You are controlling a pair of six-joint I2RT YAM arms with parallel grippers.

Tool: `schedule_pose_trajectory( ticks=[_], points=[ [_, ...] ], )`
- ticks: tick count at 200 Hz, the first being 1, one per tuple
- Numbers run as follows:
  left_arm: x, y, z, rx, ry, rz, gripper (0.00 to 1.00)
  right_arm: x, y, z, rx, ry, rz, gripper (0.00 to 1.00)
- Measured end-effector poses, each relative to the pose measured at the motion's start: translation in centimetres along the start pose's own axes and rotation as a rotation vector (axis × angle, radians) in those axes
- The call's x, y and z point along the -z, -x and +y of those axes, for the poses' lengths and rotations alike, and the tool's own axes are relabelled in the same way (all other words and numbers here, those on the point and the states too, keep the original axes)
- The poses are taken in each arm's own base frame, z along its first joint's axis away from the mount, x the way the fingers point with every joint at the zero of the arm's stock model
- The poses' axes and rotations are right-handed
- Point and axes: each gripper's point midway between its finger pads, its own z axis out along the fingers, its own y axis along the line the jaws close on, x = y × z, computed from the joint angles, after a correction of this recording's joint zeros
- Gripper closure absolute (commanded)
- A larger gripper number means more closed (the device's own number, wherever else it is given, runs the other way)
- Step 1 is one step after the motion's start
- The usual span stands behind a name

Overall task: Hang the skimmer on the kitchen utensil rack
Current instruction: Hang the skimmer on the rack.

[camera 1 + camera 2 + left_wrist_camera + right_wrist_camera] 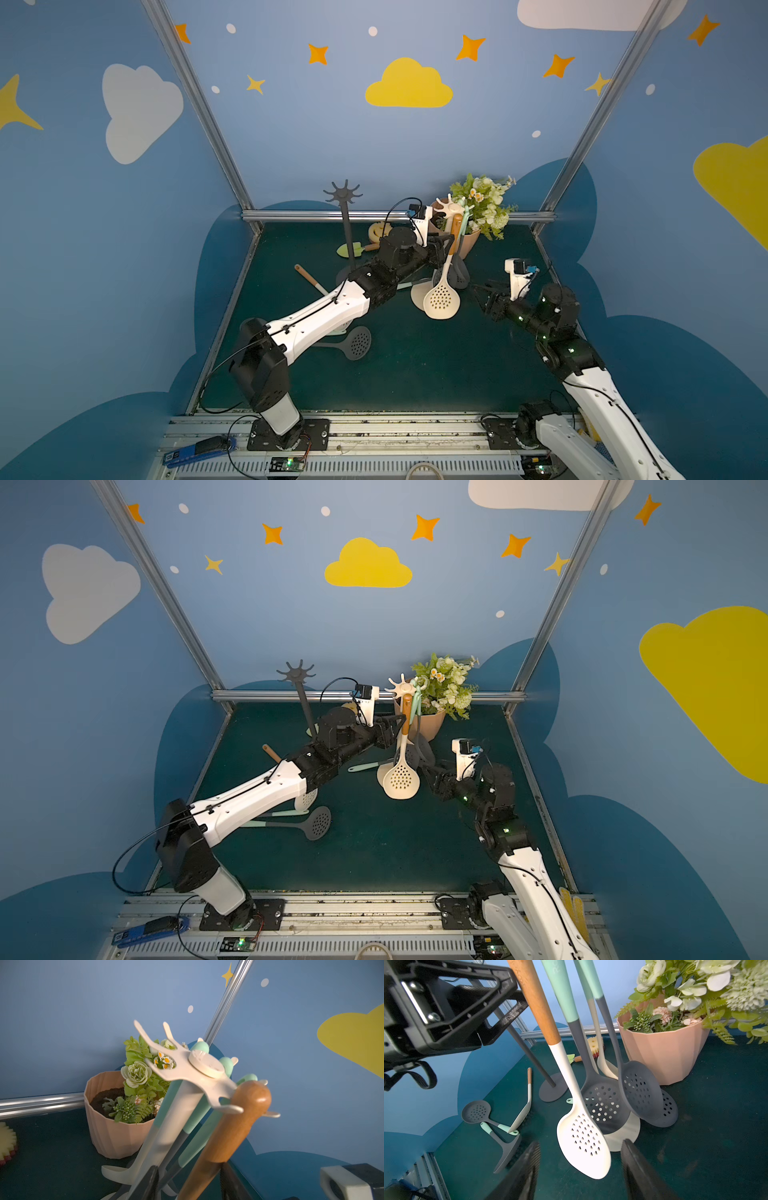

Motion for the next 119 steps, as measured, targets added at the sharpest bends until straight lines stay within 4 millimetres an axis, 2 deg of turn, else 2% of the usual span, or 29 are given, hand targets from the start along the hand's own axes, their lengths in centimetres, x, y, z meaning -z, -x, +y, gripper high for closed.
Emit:
schedule_pose_trajectory(
  ticks=[30,53,85,119],
  points=[
    [0.1,0.5,0.5,0.003,0.037,-0.015,0.54,0.0,-0.5,-0.2,-0.003,-0.003,0.001,0.38],
    [0.1,0.1,1.2,0.006,0.067,-0.009,0.49,-0.1,-0.9,-0.5,-0.009,-0.014,0.007,0.39],
    [0.8,-1.7,2.6,0.013,0.113,0.026,0.40,-0.2,-1.3,-1.2,-0.033,-0.048,0.008,0.38],
    [3.5,-4.1,4.3,0.031,0.167,0.077,0.33,-0.5,-2.7,-2.9,-0.084,-0.120,0.022,0.38]
  ],
)
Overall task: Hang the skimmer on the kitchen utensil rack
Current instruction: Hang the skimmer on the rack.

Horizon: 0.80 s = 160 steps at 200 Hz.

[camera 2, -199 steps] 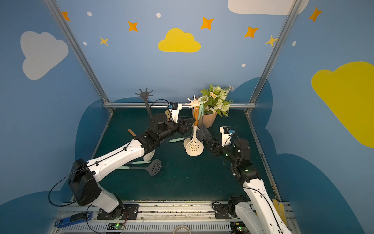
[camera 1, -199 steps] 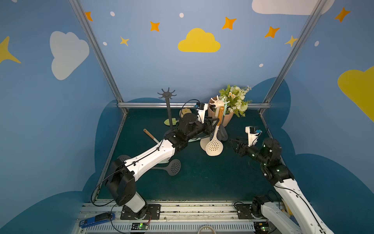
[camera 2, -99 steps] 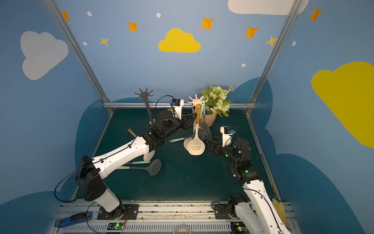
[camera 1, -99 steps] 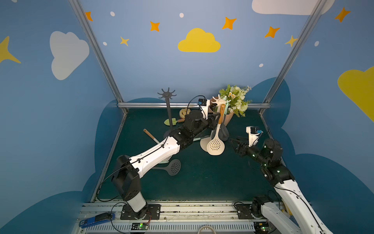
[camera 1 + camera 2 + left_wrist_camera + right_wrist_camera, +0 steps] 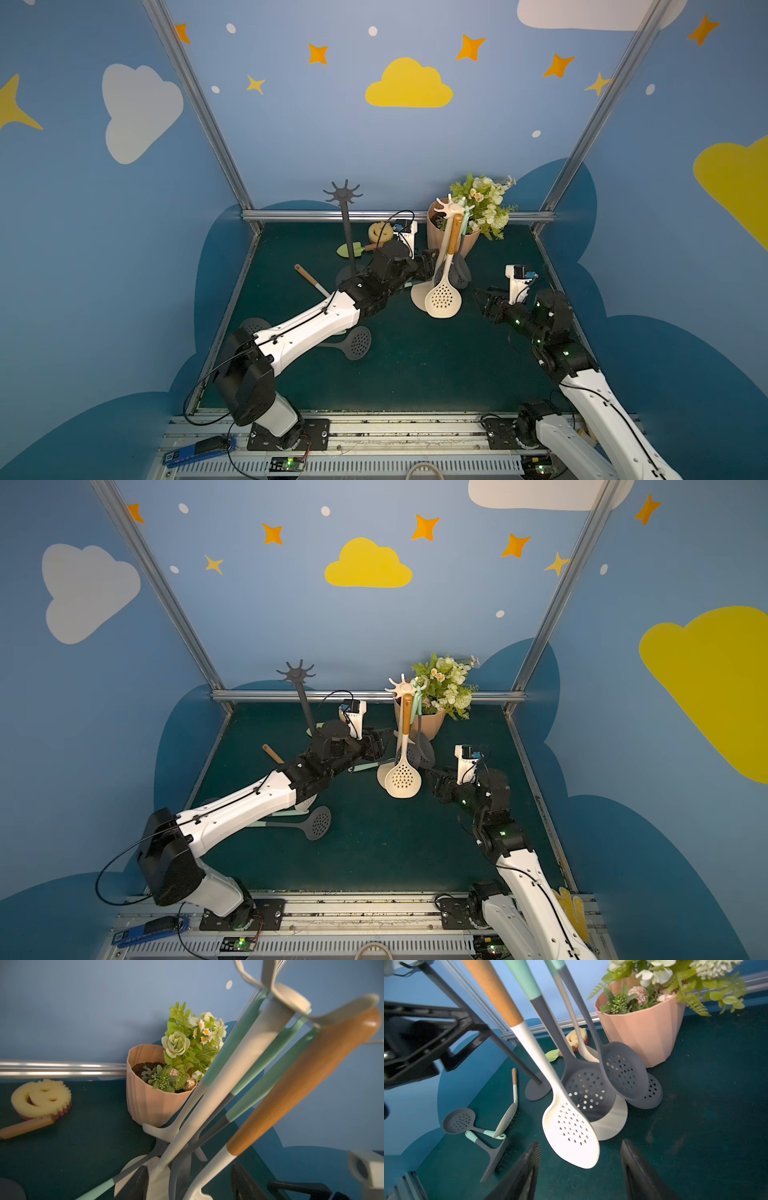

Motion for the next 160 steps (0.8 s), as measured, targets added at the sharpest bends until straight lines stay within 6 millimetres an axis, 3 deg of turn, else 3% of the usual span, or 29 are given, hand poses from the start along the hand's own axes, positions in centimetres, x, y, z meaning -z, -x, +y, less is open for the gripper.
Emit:
schedule_pose_trajectory(
  ticks=[52,104,160],
  points=[
    [4.3,-2.6,3.0,0.116,0.066,0.031,0.29,-0.5,-1.6,-2.6,-0.104,-0.113,0.002,0.38],
    [4.2,-8.4,6.4,0.263,0.184,0.152,0.28,-0.6,-2.6,-4.8,-0.222,-0.191,-0.013,0.37],
    [4.2,-9.8,7.4,0.352,0.232,0.186,0.26,-2.6,-6.0,-9.5,-0.512,-0.269,0.032,0.37]
  ],
)
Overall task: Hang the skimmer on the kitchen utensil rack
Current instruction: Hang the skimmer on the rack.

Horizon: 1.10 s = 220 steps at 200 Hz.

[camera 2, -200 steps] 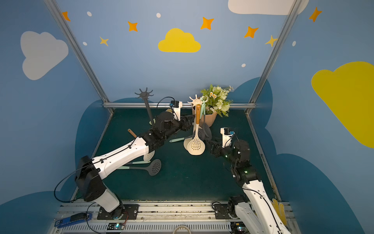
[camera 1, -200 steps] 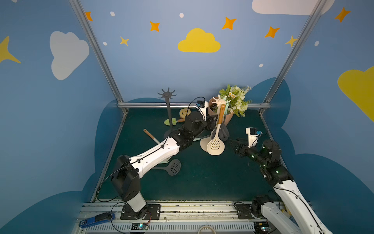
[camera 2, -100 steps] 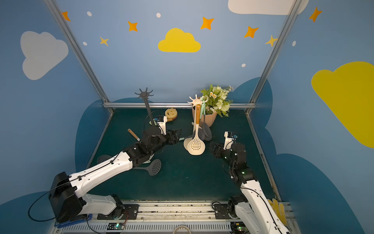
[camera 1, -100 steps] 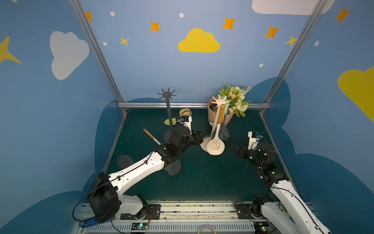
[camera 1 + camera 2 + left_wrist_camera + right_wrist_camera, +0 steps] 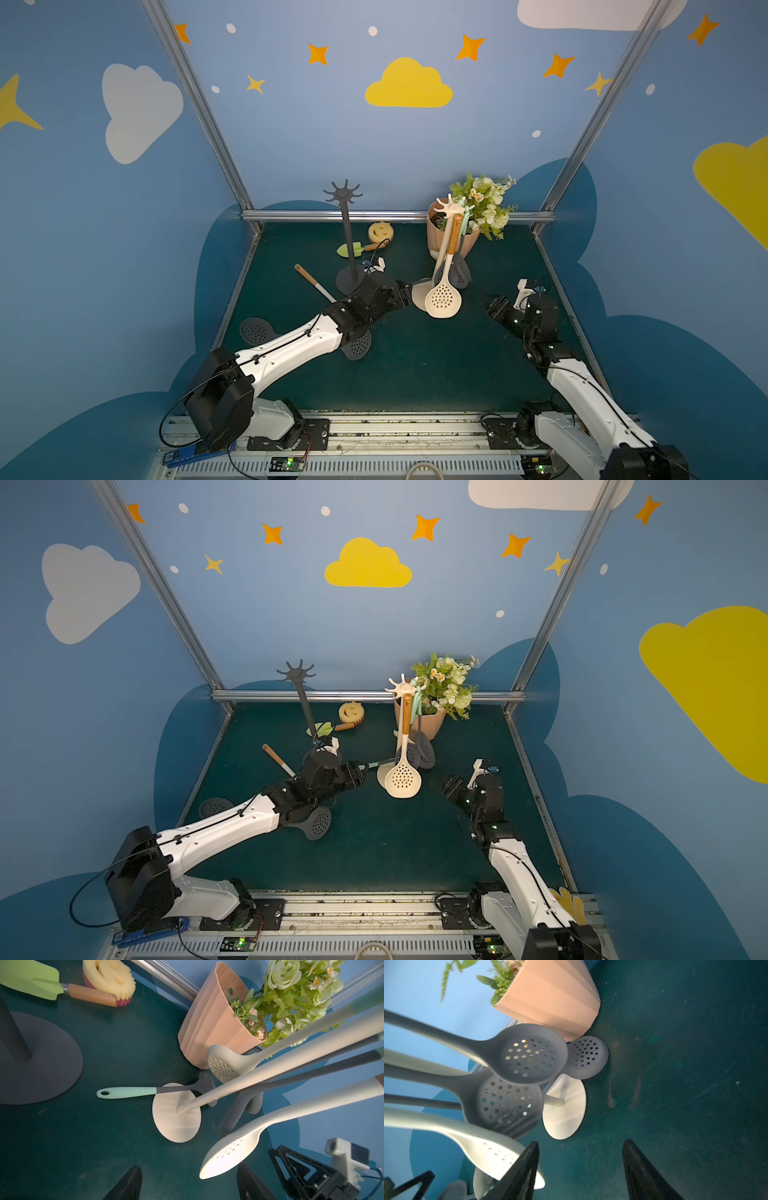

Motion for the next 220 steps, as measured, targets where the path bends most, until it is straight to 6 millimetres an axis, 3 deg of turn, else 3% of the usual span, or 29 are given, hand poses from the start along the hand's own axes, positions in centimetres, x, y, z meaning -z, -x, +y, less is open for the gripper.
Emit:
schedule_pose_trajectory(
  ticks=[25,62,111,168,197,220],
  points=[
    [-0.1,0.0,0.7,0.030,0.022,0.007,0.25,-1.5,-0.4,-1.3,-0.109,-0.005,0.030,0.37],
    [-1.0,-0.3,1.6,0.082,0.040,0.030,0.25,-2.2,0.2,-0.8,-0.179,0.043,0.027,0.37],
    [-4.6,-2.5,3.7,0.140,0.117,0.109,0.25,-1.4,1.2,-0.1,-0.196,0.083,0.002,0.37],
    [-9.6,-2.4,5.3,0.285,0.147,0.154,0.27,1.1,1.0,0.3,-0.149,0.114,-0.037,0.37],
    [-11.8,-2.5,5.9,0.351,0.140,0.180,0.28,0.8,0.1,-0.6,-0.163,0.093,-0.011,0.36],
    [-12.4,-2.6,5.9,0.375,0.126,0.199,0.29,-0.7,-0.5,-1.5,-0.206,0.085,0.038,0.36]
  ],
)
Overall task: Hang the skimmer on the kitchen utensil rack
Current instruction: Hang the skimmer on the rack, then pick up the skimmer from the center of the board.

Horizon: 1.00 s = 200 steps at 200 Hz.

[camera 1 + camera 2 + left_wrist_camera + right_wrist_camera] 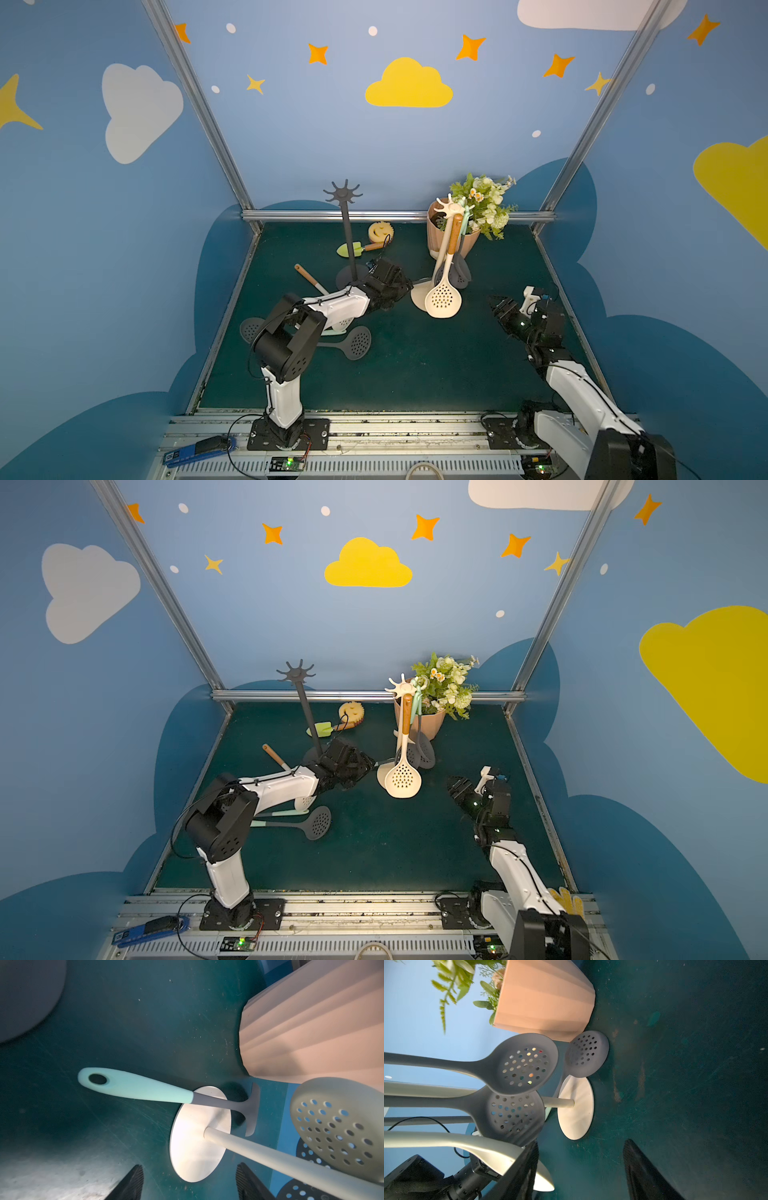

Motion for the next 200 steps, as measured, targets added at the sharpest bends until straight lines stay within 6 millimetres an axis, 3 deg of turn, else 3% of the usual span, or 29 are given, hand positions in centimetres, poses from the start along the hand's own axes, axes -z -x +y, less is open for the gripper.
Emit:
schedule_pose_trajectory(
  ticks=[48,88,131,164,200],
  points=[
    [1.4,0.2,-0.9,-0.039,-0.031,0.007,0.25,-4.5,-0.8,-2.0,-0.145,0.004,0.105,0.36],
    [5.0,0.5,-2.5,-0.114,-0.076,-0.003,0.24,-8.2,0.3,-2.4,-0.274,0.075,0.107,0.36],
    [9.7,1.3,-4.3,-0.208,-0.122,-0.040,0.23,-11.7,0.5,-4.7,-0.455,0.135,0.081,0.37],
    [13.1,2.0,-4.9,-0.257,-0.152,-0.076,0.22,-13.2,1.2,-3.8,-0.504,0.215,0.043,0.37],
    [15.5,3.0,-4.3,-0.268,-0.155,-0.111,0.22,-14.5,0.9,-2.6,-0.540,0.249,0.026,0.38]
  ],
)
